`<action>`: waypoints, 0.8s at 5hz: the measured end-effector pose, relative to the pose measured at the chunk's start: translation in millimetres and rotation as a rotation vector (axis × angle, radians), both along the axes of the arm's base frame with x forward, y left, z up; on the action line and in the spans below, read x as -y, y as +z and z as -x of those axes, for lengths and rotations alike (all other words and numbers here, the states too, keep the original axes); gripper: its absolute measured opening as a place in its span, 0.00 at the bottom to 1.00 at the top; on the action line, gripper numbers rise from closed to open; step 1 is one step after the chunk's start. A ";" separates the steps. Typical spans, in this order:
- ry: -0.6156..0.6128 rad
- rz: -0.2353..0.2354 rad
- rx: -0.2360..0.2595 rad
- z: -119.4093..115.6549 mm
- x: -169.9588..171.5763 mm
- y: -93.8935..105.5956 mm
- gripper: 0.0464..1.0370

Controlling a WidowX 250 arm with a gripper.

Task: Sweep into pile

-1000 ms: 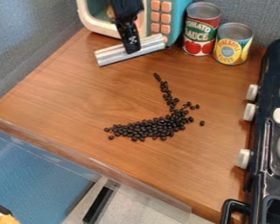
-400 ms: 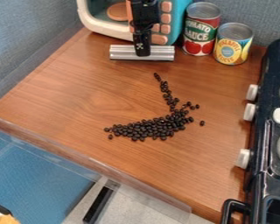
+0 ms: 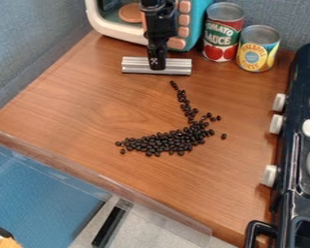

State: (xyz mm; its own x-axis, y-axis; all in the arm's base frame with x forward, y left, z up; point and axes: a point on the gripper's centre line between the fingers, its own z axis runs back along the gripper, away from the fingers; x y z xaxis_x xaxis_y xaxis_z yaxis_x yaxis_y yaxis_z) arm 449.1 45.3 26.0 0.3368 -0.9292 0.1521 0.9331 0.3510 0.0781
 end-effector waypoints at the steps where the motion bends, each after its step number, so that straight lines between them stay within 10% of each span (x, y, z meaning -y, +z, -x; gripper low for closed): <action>1: 0.007 0.006 0.012 3.5 1.7 -0.8 0.30; 4: -0.024 0.049 -0.039 38.7 25.8 -2.0 0.30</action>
State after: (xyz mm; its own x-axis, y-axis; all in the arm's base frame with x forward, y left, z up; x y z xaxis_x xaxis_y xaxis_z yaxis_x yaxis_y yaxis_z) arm 410.4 19.5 24.0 0.3207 -0.9290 0.1847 0.9434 0.3307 0.0252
